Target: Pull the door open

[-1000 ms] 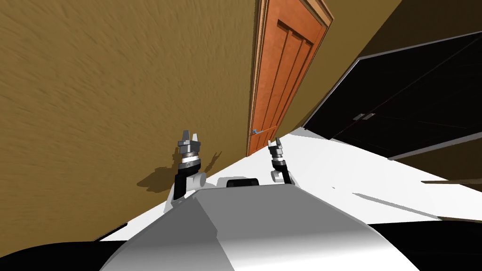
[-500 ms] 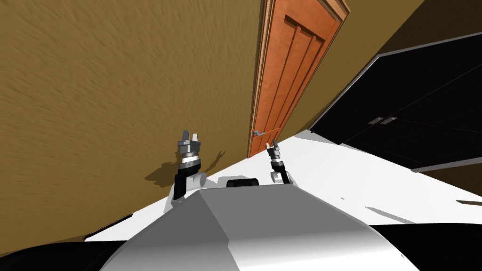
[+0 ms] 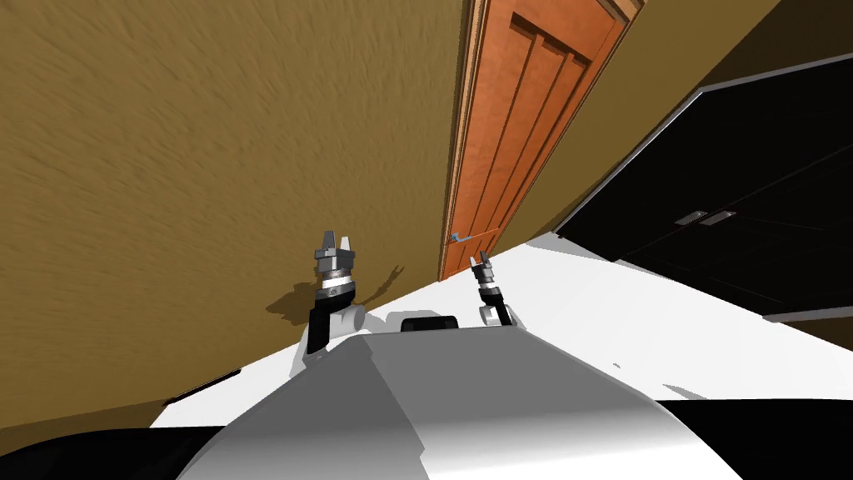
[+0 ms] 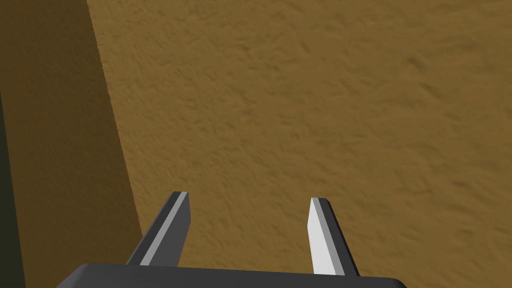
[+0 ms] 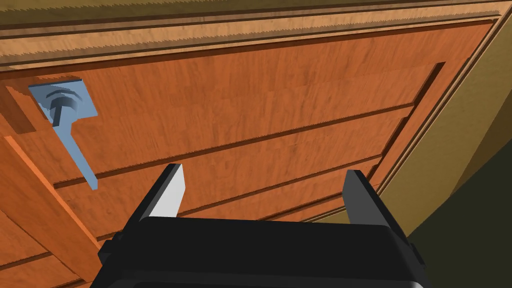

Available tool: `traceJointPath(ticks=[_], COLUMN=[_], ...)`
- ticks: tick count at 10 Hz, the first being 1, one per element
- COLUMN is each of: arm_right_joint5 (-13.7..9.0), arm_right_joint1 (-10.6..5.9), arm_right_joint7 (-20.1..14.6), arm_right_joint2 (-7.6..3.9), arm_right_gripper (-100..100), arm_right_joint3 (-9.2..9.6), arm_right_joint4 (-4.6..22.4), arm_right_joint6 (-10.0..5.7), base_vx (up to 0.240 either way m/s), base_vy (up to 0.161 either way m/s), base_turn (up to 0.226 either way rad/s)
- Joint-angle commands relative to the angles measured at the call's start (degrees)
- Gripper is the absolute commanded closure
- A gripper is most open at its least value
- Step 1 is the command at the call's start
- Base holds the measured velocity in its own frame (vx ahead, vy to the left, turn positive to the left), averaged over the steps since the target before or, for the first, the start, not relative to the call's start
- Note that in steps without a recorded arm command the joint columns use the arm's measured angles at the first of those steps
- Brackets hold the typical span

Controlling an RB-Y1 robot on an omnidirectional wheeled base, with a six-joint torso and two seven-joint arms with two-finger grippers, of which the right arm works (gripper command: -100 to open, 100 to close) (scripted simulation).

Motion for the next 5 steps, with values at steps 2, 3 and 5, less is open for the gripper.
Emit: traceJointPath(ticks=[2, 3, 5], arm_right_joint5=[0.0, 0.0, 0.0], arm_right_joint1=[-1.61, -1.61, -3.01], arm_right_joint7=[-0.6, -0.6, -1.1], arm_right_joint2=[-1.04, -1.04, -1.99], arm_right_gripper=[-100, -100, -100], arm_right_joint3=[0.3, 0.3, 0.57], arm_right_joint4=[4.7, 5.5, 9.5], arm_right_joint6=[-0.79, -0.79, -1.64], base_vx=[0.043, 0.04, 0.049], base_vy=[-0.07, -0.066, -0.074], base_turn=[0.142, 0.06, 0.124])
